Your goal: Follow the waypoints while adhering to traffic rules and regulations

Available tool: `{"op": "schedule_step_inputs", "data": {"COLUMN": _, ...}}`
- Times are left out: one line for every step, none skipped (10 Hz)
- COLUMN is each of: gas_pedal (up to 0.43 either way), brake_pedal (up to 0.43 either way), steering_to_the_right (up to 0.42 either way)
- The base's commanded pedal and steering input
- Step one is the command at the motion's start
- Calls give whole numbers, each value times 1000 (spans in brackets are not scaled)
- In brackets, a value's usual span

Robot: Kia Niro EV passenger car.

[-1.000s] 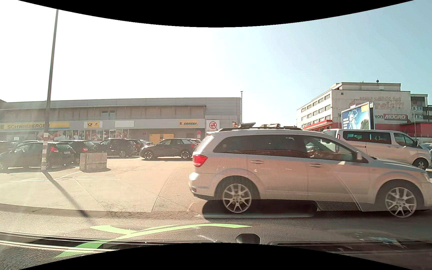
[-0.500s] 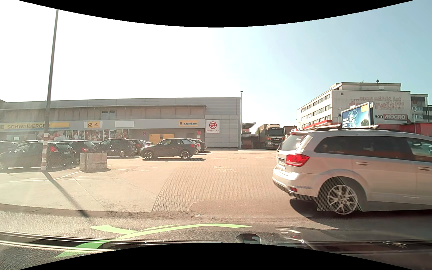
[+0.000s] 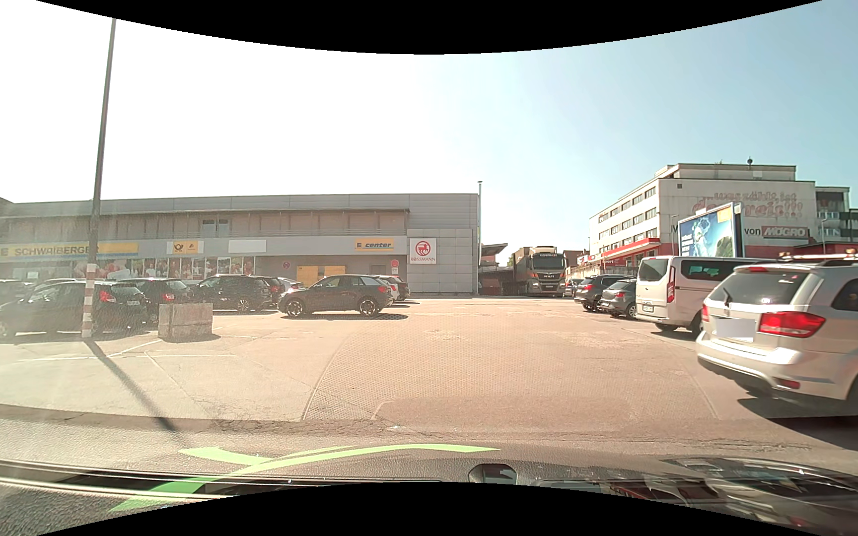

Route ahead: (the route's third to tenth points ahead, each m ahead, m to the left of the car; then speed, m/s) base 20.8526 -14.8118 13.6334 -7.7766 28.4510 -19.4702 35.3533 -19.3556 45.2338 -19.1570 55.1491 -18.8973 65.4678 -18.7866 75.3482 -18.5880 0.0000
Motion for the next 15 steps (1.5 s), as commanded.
{"op": "schedule_step_inputs", "data": {"gas_pedal": 0, "brake_pedal": 421, "steering_to_the_right": -55}}
{"op": "schedule_step_inputs", "data": {"gas_pedal": 0, "brake_pedal": 421, "steering_to_the_right": -55}}
{"op": "schedule_step_inputs", "data": {"gas_pedal": 0, "brake_pedal": 421, "steering_to_the_right": -55}}
{"op": "schedule_step_inputs", "data": {"gas_pedal": 0, "brake_pedal": 421, "steering_to_the_right": -55}}
{"op": "schedule_step_inputs", "data": {"gas_pedal": 0, "brake_pedal": 421, "steering_to_the_right": -56}}
{"op": "schedule_step_inputs", "data": {"gas_pedal": 0, "brake_pedal": 421, "steering_to_the_right": -55}}
{"op": "schedule_step_inputs", "data": {"gas_pedal": 0, "brake_pedal": 421, "steering_to_the_right": -55}}
{"op": "schedule_step_inputs", "data": {"gas_pedal": 0, "brake_pedal": 421, "steering_to_the_right": -56}}
{"op": "schedule_step_inputs", "data": {"gas_pedal": 0, "brake_pedal": 421, "steering_to_the_right": -55}}
{"op": "schedule_step_inputs", "data": {"gas_pedal": 0, "brake_pedal": 421, "steering_to_the_right": -55}}
{"op": "schedule_step_inputs", "data": {"gas_pedal": 0, "brake_pedal": 421, "steering_to_the_right": -56}}
{"op": "schedule_step_inputs", "data": {"gas_pedal": 0, "brake_pedal": 421, "steering_to_the_right": -55}}
{"op": "schedule_step_inputs", "data": {"gas_pedal": 0, "brake_pedal": 421, "steering_to_the_right": -55}}
{"op": "schedule_step_inputs", "data": {"gas_pedal": 0, "brake_pedal": 421, "steering_to_the_right": -55}}
{"op": "schedule_step_inputs", "data": {"gas_pedal": 0, "brake_pedal": 421, "steering_to_the_right": -55}}
